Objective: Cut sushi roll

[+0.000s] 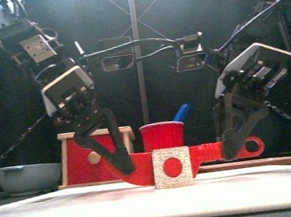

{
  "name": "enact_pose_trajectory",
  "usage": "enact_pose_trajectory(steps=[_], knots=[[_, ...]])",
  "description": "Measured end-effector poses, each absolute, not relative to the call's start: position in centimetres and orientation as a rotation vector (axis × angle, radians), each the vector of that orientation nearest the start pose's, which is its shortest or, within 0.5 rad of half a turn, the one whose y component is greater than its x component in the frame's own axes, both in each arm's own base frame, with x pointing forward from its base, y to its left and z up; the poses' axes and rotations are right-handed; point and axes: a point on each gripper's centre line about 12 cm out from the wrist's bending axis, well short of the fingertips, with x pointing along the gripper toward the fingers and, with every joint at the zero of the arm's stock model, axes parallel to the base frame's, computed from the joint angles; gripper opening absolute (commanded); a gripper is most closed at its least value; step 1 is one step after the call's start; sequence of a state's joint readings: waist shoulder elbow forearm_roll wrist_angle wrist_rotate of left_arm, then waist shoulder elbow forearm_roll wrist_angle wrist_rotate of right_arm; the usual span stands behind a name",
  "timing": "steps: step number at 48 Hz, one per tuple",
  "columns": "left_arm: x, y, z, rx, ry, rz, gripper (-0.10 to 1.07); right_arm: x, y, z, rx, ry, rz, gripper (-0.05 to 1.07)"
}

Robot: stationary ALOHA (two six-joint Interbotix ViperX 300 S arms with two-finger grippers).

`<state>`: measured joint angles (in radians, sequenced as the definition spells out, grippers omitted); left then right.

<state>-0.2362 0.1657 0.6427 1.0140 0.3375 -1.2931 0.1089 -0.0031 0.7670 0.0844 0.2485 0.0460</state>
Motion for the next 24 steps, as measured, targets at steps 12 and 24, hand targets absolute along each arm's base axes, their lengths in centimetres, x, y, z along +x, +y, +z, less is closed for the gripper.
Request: enact_pose_trajectory(steps=[12, 24], knots=[[37.2, -5.0, 12.6, -0.004, 0.884, 0.214, 0.44, 32.9, 3.6, 14.9, 0.044, 0.965, 0.063, 0.35], [37.0, -6.4, 13.7, -0.001, 0.855, 0.177, 0.44, 32.5, 4.2, 16.1, 0.067, 0.932, 0.075, 0.35]])
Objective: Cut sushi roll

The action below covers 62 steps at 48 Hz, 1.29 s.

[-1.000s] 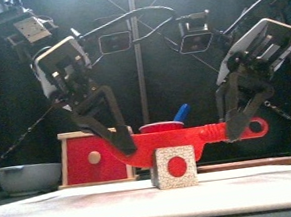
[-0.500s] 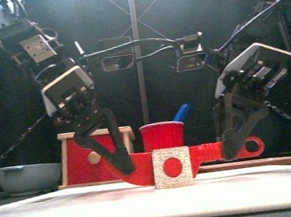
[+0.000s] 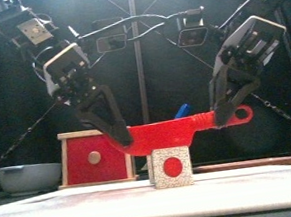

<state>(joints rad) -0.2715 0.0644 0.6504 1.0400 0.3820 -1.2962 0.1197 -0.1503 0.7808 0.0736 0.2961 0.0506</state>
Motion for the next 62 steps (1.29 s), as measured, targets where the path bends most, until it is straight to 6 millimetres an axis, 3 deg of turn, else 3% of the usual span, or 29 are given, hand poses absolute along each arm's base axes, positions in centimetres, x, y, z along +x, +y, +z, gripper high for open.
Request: enact_pose_trajectory(steps=[11, 31, 62], knots=[[37.0, -7.9, 14.0, -0.006, 0.849, 0.143, 0.44, 32.2, 5.6, 16.1, 0.107, 0.938, 0.101, 0.35], [37.0, -9.2, 13.6, -0.030, 0.850, 0.086, 0.44, 31.9, 6.5, 15.9, 0.145, 0.950, 0.111, 0.35], [36.9, -9.5, 13.1, -0.049, 0.866, 0.084, 0.44, 31.8, 6.9, 15.5, 0.164, 0.963, 0.115, 0.35]])
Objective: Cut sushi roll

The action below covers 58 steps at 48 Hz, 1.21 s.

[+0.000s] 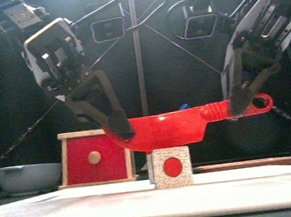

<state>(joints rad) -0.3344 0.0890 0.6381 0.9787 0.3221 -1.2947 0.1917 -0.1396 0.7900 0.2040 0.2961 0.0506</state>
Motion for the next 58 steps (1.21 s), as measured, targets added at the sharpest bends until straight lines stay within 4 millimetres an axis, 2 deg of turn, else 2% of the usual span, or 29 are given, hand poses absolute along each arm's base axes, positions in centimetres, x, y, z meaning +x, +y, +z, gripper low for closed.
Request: enact_pose_trajectory(steps=[26, 36, 51, 58], knots=[[36.9, -9.5, 12.5, -0.048, 0.882, 0.089, 0.44, 32.0, 6.9, 14.6, 0.166, 0.988, 0.109, 0.35], [36.9, -9.6, 11.5, -0.051, 0.908, 0.097, 0.44, 32.2, 6.9, 14.0, 0.164, 0.995, 0.105, 0.35], [36.7, -9.7, 9.3, -0.069, 0.968, 0.116, 0.44, 32.7, 7.2, 11.8, 0.175, 1.017, 0.091, 0.35], [36.6, -9.6, 8.9, -0.065, 0.980, 0.122, 0.44, 32.7, 7.2, 11.0, 0.172, 1.034, 0.087, 0.35]])
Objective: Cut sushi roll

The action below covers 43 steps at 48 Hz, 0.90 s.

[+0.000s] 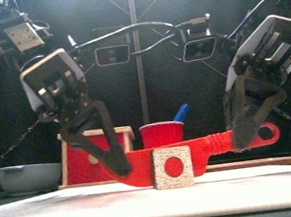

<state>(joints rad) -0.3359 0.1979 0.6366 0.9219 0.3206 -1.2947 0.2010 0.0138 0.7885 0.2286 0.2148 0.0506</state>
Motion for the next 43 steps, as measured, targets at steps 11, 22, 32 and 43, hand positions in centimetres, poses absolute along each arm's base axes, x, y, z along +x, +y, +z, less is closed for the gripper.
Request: enact_pose_trajectory(steps=[11, 22, 32, 43], knots=[[36.5, -9.3, 9.1, -0.053, 0.984, 0.149, 0.44, 32.8, 7.2, 11.1, 0.166, 1.030, 0.090, 0.35], [36.4, -8.9, 9.6, -0.041, 0.982, 0.181, 0.44, 32.7, 7.1, 11.5, 0.148, 1.017, 0.096, 0.35], [36.4, -9.0, 10.5, -0.045, 0.960, 0.173, 0.44, 32.7, 7.1, 12.9, 0.148, 0.985, 0.105, 0.35], [36.3, -8.8, 13.2, -0.036, 0.903, 0.165, 0.45, 32.3, 7.2, 15.7, 0.139, 0.950, 0.128, 0.35]])
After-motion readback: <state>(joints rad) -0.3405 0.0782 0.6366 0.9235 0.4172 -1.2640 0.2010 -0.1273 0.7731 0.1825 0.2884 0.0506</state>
